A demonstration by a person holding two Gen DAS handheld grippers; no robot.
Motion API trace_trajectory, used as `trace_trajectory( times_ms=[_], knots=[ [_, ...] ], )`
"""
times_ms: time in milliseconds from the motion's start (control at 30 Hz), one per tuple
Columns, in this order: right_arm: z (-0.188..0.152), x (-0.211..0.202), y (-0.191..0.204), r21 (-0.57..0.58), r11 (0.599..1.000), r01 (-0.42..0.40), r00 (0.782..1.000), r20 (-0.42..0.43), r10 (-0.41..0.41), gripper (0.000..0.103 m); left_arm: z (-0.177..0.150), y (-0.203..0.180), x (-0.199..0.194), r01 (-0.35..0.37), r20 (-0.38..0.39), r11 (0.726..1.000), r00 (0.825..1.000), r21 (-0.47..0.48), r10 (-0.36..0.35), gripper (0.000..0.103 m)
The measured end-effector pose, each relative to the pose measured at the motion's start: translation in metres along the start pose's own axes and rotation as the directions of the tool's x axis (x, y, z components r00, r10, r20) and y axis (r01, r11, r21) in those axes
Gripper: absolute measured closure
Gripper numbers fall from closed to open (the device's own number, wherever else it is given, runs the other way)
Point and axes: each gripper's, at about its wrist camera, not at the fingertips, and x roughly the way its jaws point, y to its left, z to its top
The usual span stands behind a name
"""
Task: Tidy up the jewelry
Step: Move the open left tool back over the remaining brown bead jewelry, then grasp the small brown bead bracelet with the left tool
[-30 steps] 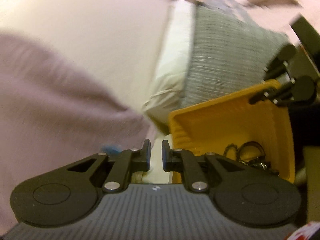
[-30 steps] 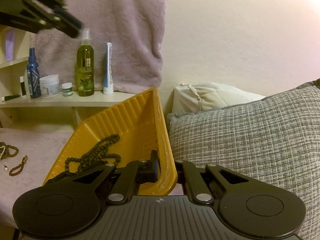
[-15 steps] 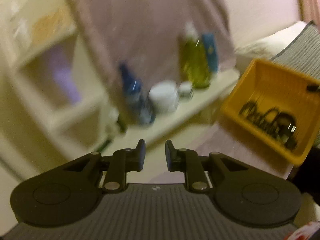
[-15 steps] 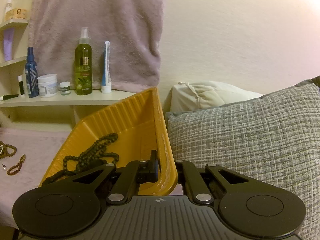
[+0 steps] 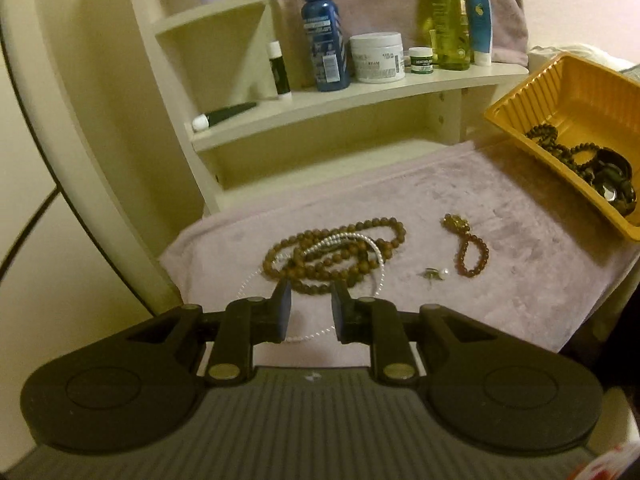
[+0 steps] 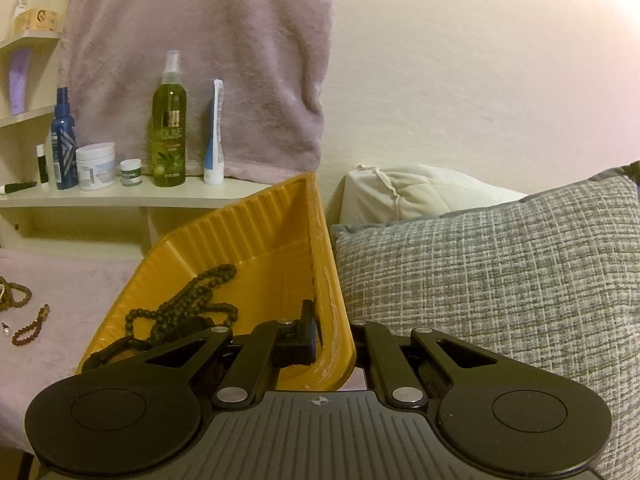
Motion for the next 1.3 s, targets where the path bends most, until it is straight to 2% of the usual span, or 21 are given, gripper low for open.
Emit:
trace_trajectory(
  times_ms=[100, 333, 500, 700, 900, 967, 1000, 1067, 1300],
  knots=[
    [-0.001, 0.001, -0.002, 0.006, 1.000, 0.002, 1.000, -0.005, -0.002, 0.098, 0.000, -0.009, 0.004, 0.014, 0.011, 1.000, 1.000, -0.015, -0.014, 0.084],
    [-0.001, 0.000, -0.001, 0.004, 1.000, 0.006, 1.000, -0.004, -0.006, 0.098, 0.007, -0.049, 0.017, 0.127, 0.038, 0.991, 0.991, -0.033, -0.126, 0.084],
    [-0.001, 0.000, -0.002, 0.001, 1.000, 0.005, 1.000, -0.008, -0.005, 0.098, 0.013, -0.075, 0.031, 0.173, 0.040, 0.985, 0.984, -0.024, -0.172, 0.084],
    [-0.001, 0.000, -0.002, 0.001, 1.000, 0.006, 1.000, -0.007, -0.006, 0.098, 0.020, -0.095, 0.050, 0.183, 0.003, 0.983, 0.983, 0.017, -0.183, 0.084],
    [-0.002, 0.001, -0.003, 0.004, 1.000, 0.006, 1.000, -0.009, -0.006, 0.098, 0.019, -0.099, 0.064, 0.162, -0.040, 0.986, 0.986, 0.048, -0.160, 0.084],
    [-0.002, 0.001, -0.003, 0.005, 1.000, 0.006, 1.000, -0.009, -0.006, 0.098, 0.019, -0.099, 0.064, 0.170, -0.045, 0.984, 0.985, 0.053, -0.168, 0.089],
    [-0.002, 0.001, -0.003, 0.005, 1.000, 0.005, 1.000, -0.009, -0.005, 0.098, 0.020, -0.100, 0.064, 0.180, -0.051, 0.982, 0.983, 0.049, -0.178, 0.097],
    [-0.003, 0.001, -0.004, 0.005, 1.000, 0.006, 1.000, -0.009, -0.006, 0.098, 0.023, -0.102, 0.065, 0.176, -0.061, 0.983, 0.983, 0.054, -0.173, 0.099],
    [-0.002, 0.001, -0.004, 0.005, 1.000, 0.003, 1.000, -0.007, -0.003, 0.098, 0.037, -0.098, 0.046, 0.194, 0.000, 0.980, 0.981, 0.039, -0.194, 0.099]
  ],
)
